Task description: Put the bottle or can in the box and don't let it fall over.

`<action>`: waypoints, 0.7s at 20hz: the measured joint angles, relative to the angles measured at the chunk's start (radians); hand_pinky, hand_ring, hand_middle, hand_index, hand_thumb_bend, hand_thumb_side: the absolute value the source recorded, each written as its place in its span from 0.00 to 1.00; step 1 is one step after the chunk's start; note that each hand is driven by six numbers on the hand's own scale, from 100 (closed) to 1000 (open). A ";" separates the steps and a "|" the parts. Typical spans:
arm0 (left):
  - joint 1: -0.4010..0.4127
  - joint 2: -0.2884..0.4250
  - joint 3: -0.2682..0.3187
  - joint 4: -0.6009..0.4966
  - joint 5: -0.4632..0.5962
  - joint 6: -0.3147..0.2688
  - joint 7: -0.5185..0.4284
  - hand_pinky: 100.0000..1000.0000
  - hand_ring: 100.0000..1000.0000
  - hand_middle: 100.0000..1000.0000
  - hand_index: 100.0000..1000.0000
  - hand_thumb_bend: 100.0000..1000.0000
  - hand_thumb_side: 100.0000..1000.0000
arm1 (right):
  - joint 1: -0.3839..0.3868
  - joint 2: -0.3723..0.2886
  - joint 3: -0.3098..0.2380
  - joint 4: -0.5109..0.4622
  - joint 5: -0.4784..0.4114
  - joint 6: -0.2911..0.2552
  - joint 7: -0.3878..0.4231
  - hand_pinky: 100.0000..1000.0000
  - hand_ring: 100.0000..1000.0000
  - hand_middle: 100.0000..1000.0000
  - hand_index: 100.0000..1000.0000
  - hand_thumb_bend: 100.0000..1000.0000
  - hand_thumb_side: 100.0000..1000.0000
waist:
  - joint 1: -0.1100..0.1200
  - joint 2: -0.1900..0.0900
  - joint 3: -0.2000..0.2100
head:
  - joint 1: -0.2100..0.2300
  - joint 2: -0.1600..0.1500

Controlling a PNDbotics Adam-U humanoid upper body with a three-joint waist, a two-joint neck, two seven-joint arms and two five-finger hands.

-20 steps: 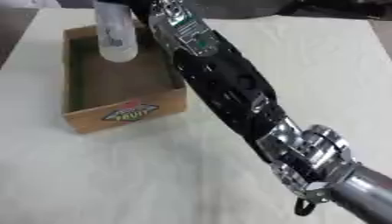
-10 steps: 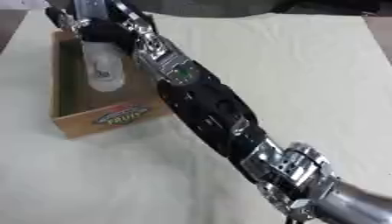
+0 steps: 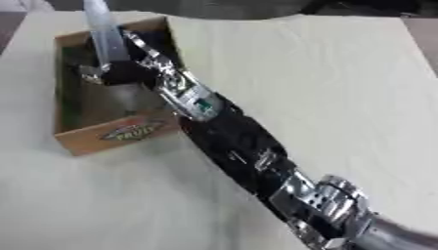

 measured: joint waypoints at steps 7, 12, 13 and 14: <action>0.021 0.000 0.000 0.000 -0.001 0.000 0.002 0.70 0.79 0.74 0.81 1.00 0.63 | 0.010 -0.013 0.001 -0.035 0.091 0.038 0.090 0.99 0.86 0.76 0.92 0.71 0.06 | 0.007 -0.019 -0.028 | 0.022 0.013; 0.033 0.001 0.000 0.001 -0.002 0.000 0.004 0.70 0.80 0.74 0.81 1.00 0.63 | 0.015 -0.028 -0.008 -0.047 0.091 0.063 0.112 0.99 0.87 0.78 0.95 0.74 0.08 | 0.010 -0.033 -0.045 | 0.036 0.022; 0.036 0.001 0.000 0.001 -0.002 0.000 0.004 0.70 0.80 0.74 0.81 1.00 0.63 | 0.018 -0.031 -0.008 -0.049 0.085 0.067 0.116 0.99 0.87 0.78 0.95 0.75 0.08 | 0.010 -0.037 -0.049 | 0.039 0.025; 0.038 0.001 0.000 0.001 -0.003 0.000 0.004 0.70 0.80 0.74 0.81 1.00 0.63 | 0.023 -0.034 -0.008 -0.053 0.077 0.070 0.119 0.99 0.88 0.78 0.95 0.76 0.09 | 0.011 -0.039 -0.051 | 0.042 0.025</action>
